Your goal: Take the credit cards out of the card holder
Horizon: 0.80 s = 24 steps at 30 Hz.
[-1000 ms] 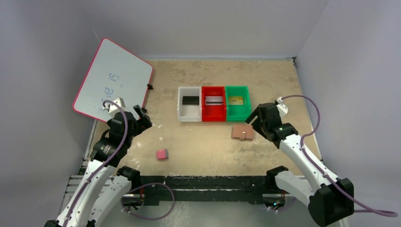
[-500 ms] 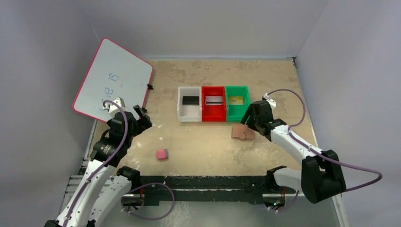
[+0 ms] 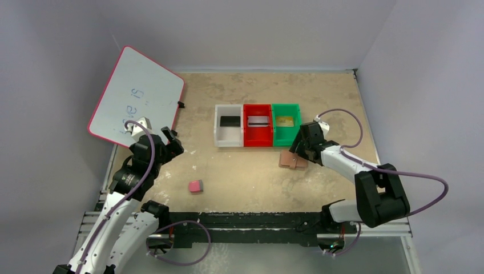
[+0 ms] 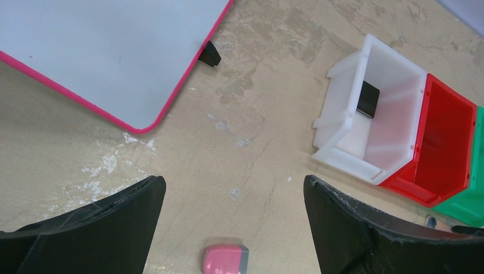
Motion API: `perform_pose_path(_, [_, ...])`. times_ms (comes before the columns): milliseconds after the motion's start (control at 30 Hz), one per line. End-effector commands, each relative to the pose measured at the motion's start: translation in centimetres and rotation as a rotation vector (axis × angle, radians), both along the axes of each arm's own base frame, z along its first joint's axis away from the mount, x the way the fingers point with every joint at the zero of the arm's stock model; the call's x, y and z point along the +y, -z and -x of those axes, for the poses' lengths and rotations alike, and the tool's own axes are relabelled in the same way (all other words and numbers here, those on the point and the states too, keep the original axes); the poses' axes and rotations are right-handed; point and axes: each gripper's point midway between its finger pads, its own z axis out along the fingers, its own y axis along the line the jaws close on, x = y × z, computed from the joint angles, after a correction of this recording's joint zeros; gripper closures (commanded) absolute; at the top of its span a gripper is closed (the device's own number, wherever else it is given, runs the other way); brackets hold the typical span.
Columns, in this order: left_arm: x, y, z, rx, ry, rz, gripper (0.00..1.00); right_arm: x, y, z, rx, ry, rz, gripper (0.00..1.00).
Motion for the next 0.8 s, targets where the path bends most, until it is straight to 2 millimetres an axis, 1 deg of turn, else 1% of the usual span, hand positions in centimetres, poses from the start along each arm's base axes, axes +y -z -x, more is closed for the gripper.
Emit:
perform_pose_path(0, [-0.1, -0.9, -0.5, -0.031, -0.002, 0.011, 0.09, 0.7, 0.3, 0.3, 0.033, -0.025, 0.003, 0.30])
perform_pose_path(100, [-0.1, -0.9, -0.5, -0.032, 0.000, 0.011, 0.09, 1.9, 0.4, 1.1, 0.032, -0.056, -0.043, 0.30])
perform_pose_path(233, [-0.1, -0.9, -0.5, -0.033, 0.000, 0.011, 0.09, 2.7, -0.1, 1.8, 0.025, -0.073, -0.073, 0.30])
perform_pose_path(367, [-0.2, -0.8, -0.5, -0.032, 0.004, 0.013, 0.09, 3.9, -0.3, 2.6, 0.042, -0.110, -0.088, 0.30])
perform_pose_path(567, [-0.2, -0.8, -0.4, -0.032, 0.004, 0.013, 0.09, 7.9, -0.4, 4.7, 0.054, -0.215, -0.096, 0.31])
perform_pose_path(667, [-0.2, -0.8, -0.4, -0.033, 0.002, 0.013, 0.09, 10.0, -0.4, 5.4, 0.050, -0.278, -0.079, 0.32])
perform_pose_path(767, [-0.2, -0.8, -0.5, -0.030, 0.002, 0.012, 0.09, 12.7, -0.6, 5.7, 0.040, -0.369, -0.042, 0.32])
